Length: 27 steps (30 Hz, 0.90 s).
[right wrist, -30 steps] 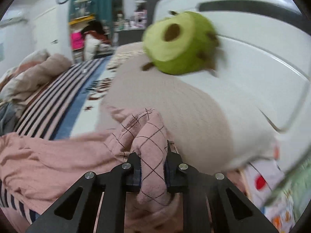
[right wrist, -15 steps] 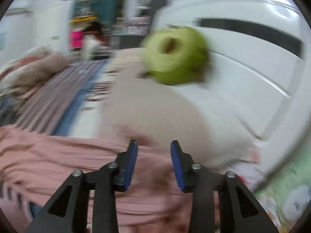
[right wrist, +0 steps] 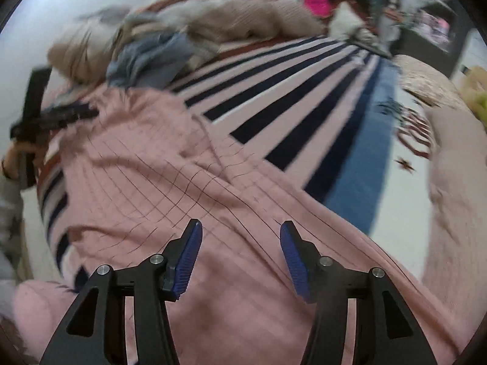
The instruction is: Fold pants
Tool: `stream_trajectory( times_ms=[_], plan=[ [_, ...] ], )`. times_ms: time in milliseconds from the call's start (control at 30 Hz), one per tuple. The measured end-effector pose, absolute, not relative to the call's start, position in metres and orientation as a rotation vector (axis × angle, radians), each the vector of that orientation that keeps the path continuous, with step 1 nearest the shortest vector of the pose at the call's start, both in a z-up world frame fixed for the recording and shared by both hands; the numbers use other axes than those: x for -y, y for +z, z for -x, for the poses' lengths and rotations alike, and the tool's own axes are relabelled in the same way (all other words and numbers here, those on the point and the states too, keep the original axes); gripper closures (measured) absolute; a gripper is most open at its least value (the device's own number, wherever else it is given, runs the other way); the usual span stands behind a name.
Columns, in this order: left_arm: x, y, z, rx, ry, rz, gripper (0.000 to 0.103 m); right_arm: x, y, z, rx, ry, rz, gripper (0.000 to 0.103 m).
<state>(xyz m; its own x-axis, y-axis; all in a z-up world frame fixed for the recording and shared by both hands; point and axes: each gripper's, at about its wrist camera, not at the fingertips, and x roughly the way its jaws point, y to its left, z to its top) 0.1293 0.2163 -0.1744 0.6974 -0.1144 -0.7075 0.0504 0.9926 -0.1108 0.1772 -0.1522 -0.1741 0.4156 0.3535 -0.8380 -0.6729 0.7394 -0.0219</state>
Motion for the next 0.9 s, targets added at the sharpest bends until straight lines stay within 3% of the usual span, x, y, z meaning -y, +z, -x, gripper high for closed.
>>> stream_trajectory(
  times_ms=[100, 133, 167, 333, 367, 633, 900],
  plan=[
    [-0.213, -0.183, -0.133, -0.8, -0.099, 0.079, 0.033, 0.138, -0.192, -0.187, -0.961, 0.656, 0.455, 0.048],
    [-0.212, -0.183, -0.132, -0.794, -0.102, 0.082, 0.037, 0.137, -0.196, -0.188, -0.974, 0.647, 0.471, 0.048],
    [-0.211, -0.183, -0.13, -0.786, -0.101, 0.079, 0.048, 0.136, -0.198, -0.188, -0.987, 0.651, 0.476, 0.049],
    [-0.204, -0.175, -0.11, -0.741, -0.099, 0.023, 0.088, 0.144, -0.192, -0.163, -0.994, 0.683, 0.489, 0.098],
    [-0.203, -0.174, -0.105, -0.727, -0.099, 0.02, 0.093, 0.145, -0.191, -0.156, -0.986, 0.689, 0.491, 0.098],
    [-0.204, -0.156, -0.083, -0.671, -0.057, -0.015, 0.097, 0.153, -0.173, -0.135, -0.901, 0.642, 0.447, 0.102],
    [-0.206, -0.126, -0.107, -0.605, -0.028, 0.013, 0.099, 0.173, -0.14, -0.18, -0.81, 0.487, 0.334, 0.103]
  ],
)
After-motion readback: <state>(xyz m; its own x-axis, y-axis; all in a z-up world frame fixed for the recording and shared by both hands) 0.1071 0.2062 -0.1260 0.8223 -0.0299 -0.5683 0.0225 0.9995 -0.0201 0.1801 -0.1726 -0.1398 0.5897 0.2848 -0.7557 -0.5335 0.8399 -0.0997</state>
